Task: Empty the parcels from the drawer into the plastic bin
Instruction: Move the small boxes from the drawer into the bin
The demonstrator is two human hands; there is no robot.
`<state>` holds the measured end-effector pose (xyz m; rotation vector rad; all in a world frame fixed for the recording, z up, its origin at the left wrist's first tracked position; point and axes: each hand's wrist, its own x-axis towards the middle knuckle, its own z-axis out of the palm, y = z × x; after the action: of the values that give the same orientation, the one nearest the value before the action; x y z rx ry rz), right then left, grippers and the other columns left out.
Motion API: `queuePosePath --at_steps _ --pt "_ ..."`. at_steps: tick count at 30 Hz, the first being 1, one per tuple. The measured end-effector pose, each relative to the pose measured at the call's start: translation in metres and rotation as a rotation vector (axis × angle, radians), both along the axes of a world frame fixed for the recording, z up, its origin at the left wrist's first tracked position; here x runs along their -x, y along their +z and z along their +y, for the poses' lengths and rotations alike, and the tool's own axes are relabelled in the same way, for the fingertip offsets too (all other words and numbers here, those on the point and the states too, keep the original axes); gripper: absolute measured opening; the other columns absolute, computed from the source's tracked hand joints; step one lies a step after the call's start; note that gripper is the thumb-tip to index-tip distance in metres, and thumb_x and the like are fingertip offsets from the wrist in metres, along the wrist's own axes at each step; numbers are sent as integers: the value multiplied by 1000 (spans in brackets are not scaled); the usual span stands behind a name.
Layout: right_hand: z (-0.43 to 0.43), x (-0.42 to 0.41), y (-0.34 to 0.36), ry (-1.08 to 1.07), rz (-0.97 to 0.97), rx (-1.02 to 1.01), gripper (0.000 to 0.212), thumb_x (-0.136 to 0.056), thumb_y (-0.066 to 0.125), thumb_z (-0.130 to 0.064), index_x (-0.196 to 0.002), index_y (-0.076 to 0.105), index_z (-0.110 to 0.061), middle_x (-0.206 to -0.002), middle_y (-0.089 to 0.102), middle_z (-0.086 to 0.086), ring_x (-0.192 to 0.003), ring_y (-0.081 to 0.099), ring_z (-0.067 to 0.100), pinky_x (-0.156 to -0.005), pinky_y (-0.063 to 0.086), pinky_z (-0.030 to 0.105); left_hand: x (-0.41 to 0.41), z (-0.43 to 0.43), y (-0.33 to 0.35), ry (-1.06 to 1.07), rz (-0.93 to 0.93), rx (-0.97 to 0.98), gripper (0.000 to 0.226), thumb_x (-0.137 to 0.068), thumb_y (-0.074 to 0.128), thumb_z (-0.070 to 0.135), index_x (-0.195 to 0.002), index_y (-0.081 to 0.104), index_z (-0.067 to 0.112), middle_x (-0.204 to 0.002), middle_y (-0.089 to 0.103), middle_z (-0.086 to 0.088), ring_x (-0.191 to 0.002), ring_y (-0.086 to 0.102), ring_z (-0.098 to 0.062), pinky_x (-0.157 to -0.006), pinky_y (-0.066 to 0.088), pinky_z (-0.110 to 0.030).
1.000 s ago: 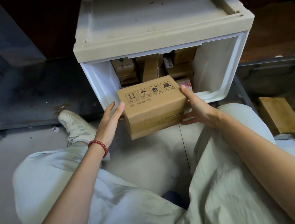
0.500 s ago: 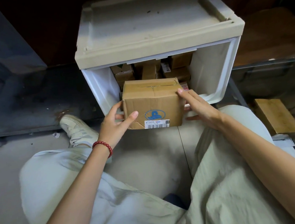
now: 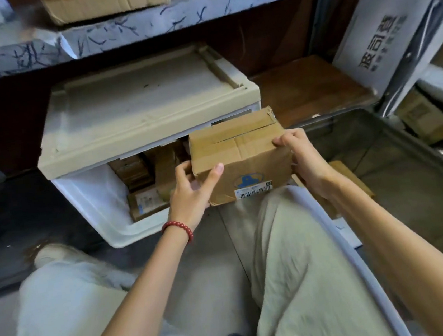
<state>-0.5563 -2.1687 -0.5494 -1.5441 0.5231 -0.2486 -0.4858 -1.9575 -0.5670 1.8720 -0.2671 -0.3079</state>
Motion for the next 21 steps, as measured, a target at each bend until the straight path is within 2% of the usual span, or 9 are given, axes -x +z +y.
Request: queuePosePath --at_steps 2,3,5,8,10,13,15,18,21 --pt "-21 13 4 -47 -15 34 35 -75 50 -50 -103 43 -30 -105 47 -5 -99 49 15 -76 44 33 5 -27 8 -54 -45 -11 79 -70 65 69 -131 40 27 -114 60 9 -96 58 -4 -58 45 -3" --pt "-32 21 6 -77 -25 52 37 -78 50 -48 -109 42 -28 -107 45 -8 -101 47 11 -76 43 28 6 -40 10 -78 -59 -21 73 -73 64 63 -132 39 26 -113 59 9 -92 56 -1 -56 42 -1" --pt "-53 36 7 -128 -59 78 49 -78 48 -46 -122 42 -25 -113 43 -12 -103 45 4 -76 38 24 9 -66 12 -154 -68 -31 78 -71 64 61 -135 37 27 -114 57 9 -90 55 2 -66 46 -6" --pt "-83 59 4 -189 -72 109 66 -74 49 -45 -138 40 -30 -130 48 -11 -110 49 3 -84 39 24 13 -105 12 -258 -59 -38 93 -61 68 75 -137 34 34 -127 56 7 -109 57 -10 -91 52 -34" --pt "-102 73 -4 -250 -60 100 66 -74 55 -50 -138 42 -37 -132 54 -11 -116 52 9 -97 42 32 12 -135 11 -325 -63 -56 89 -67 69 68 -139 32 33 -132 51 7 -117 51 -11 -100 45 -34" --pt "-127 89 -22 -377 -25 35 60 -77 63 -56 -132 46 -40 -129 57 -7 -116 55 16 -103 45 47 10 -182 9 -400 -78 -139 94 -65 65 74 -141 32 30 -136 43 5 -121 44 -15 -103 41 -37" --pt "-138 99 -36 -431 -9 14 58 -85 62 -52 -137 43 -37 -130 55 -5 -115 55 16 -101 47 46 10 -207 3 -431 -109 -205 92 -66 63 75 -140 35 29 -140 41 -1 -124 44 -22 -100 46 -46" --pt "-147 111 -59 -487 17 -14 59 -87 62 -47 -141 41 -34 -129 54 -6 -113 57 15 -98 50 44 11 -234 -10 -493 -168 -308 77 -79 62 61 -141 35 25 -141 44 -1 -127 44 -22 -102 41 -42" --pt "-153 121 -85 -572 79 -76 65 -86 65 -45 -143 37 -34 -131 53 -5 -114 57 16 -99 49 44 12 -251 -27 -585 -156 -408 81 -77 64 62 -143 32 28 -141 46 -2 -129 43 -25 -101 40 -40"
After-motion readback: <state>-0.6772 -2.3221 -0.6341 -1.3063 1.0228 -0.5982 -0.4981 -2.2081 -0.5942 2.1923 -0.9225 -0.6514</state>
